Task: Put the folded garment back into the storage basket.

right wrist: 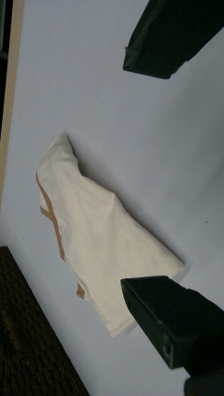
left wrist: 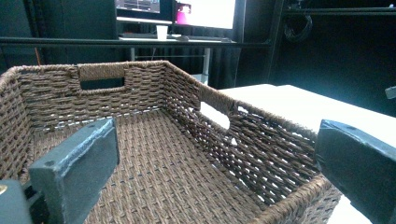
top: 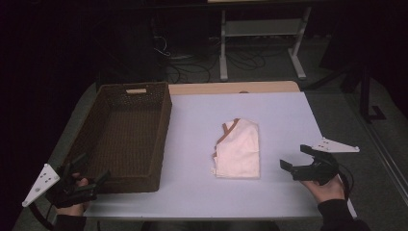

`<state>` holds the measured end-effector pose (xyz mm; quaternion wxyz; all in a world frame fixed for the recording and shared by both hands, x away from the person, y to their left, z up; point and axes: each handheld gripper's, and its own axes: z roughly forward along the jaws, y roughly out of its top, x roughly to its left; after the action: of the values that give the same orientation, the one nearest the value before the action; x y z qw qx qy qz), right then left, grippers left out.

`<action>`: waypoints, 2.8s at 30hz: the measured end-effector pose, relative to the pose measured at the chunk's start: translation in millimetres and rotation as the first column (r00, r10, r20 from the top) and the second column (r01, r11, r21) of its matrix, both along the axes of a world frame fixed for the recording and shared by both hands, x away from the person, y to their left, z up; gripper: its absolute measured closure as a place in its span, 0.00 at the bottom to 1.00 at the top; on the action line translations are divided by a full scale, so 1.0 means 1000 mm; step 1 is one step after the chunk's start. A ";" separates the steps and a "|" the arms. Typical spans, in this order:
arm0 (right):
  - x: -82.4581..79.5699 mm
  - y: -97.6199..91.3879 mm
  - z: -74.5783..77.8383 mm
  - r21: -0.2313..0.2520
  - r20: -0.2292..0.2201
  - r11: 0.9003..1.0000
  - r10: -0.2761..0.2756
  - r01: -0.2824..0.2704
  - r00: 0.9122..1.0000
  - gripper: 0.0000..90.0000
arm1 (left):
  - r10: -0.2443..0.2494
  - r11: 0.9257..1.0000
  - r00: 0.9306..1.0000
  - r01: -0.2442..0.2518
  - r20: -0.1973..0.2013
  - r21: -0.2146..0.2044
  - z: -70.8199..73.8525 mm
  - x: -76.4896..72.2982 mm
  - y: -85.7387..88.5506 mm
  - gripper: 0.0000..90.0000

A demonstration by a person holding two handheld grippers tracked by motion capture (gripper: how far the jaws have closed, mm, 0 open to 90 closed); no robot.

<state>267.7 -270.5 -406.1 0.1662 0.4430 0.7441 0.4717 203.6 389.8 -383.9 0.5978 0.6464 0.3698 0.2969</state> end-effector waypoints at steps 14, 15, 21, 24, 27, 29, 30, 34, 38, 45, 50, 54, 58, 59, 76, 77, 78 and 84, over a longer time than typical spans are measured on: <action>0.001 0.003 0.008 0.006 0.012 1.000 0.016 -0.016 1.000 0.00 | 0.003 1.000 1.000 -0.003 0.000 0.005 0.000 0.000 0.000 0.00; 0.002 0.005 0.009 -0.001 0.009 1.000 0.024 -0.024 1.000 0.00 | 0.003 1.000 1.000 -0.003 0.001 0.006 0.000 0.000 0.000 0.00; 0.007 0.011 0.015 -0.023 0.002 0.999 0.037 -0.037 0.999 0.00 | 0.000 1.000 1.000 0.000 0.003 0.007 0.000 0.000 0.000 0.00; 0.009 0.014 0.020 -0.029 -0.001 0.998 0.049 -0.049 0.999 0.00 | 0.001 1.000 1.000 -0.001 0.003 0.008 0.000 0.000 0.000 0.00; 0.011 0.016 0.024 -0.037 -0.001 0.998 0.058 -0.058 0.998 0.00 | 0.001 1.000 1.000 -0.001 0.003 0.009 0.000 0.000 0.000 0.00; 0.014 0.017 0.027 -0.034 -0.002 0.998 0.059 -0.059 0.998 0.00 | 0.001 1.000 1.000 -0.001 0.003 0.010 0.000 0.000 -0.001 0.00; 0.015 0.018 0.028 -0.036 0.001 0.997 0.063 -0.063 0.998 0.00 | 0.000 1.000 1.000 0.000 0.003 0.009 0.000 0.000 0.000 0.00; 0.018 0.021 0.031 -0.040 -0.004 0.997 0.072 -0.072 0.997 0.00 | 0.001 1.000 1.000 -0.001 0.003 0.010 0.000 0.000 0.000 0.00; 0.021 0.025 0.033 -0.050 -0.009 0.996 0.079 -0.080 0.997 0.00 | 0.001 1.000 1.000 -0.001 0.003 0.010 0.000 0.000 0.000 0.00; 0.026 0.029 0.037 -0.056 -0.017 0.994 0.093 -0.094 0.995 0.00 | 0.000 1.000 1.000 0.000 0.003 0.009 0.000 0.000 0.000 0.00; 0.030 0.031 0.040 -0.059 -0.022 0.993 0.101 -0.102 0.995 0.00 | 0.000 1.000 1.000 0.000 0.004 0.009 0.000 0.000 0.000 0.00; 0.035 0.034 0.043 -0.065 -0.023 0.992 0.108 -0.110 0.994 0.00 | 0.000 1.000 1.000 0.000 0.004 0.007 0.000 0.000 0.000 0.00; 0.039 0.036 0.046 -0.068 -0.030 0.991 0.112 -0.113 0.993 0.00 | -0.001 1.000 1.000 0.001 0.004 0.007 0.000 0.000 0.000 0.00; 0.041 0.036 0.047 -0.069 -0.030 0.991 0.113 -0.115 0.993 0.00 | -0.001 1.000 1.000 0.001 0.005 0.007 0.000 0.000 0.000 0.00; 0.067 0.046 0.051 -0.067 -0.066 0.991 0.108 -0.113 0.992 0.00 | -0.004 1.000 1.000 0.004 0.005 0.004 0.000 0.000 0.000 0.00; 0.069 0.045 0.050 -0.065 -0.069 0.992 0.103 -0.107 0.992 0.00 | -0.004 1.000 1.000 0.004 0.005 0.004 0.000 0.000 0.000 0.00; 0.069 0.045 0.050 -0.065 -0.069 0.992 0.103 -0.107 0.992 0.00 | -0.004 1.000 1.000 0.004 0.004 0.005 0.000 0.000 0.000 0.00; 0.082 0.042 0.043 -0.054 -0.097 0.995 0.074 -0.079 0.993 0.00 | -0.004 1.000 1.000 0.004 0.005 0.004 -0.001 0.000 0.000 0.00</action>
<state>349.8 -228.9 -363.4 0.1250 0.4312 0.7809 0.4344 203.7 390.1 -384.5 0.5982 0.6474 0.3664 0.2979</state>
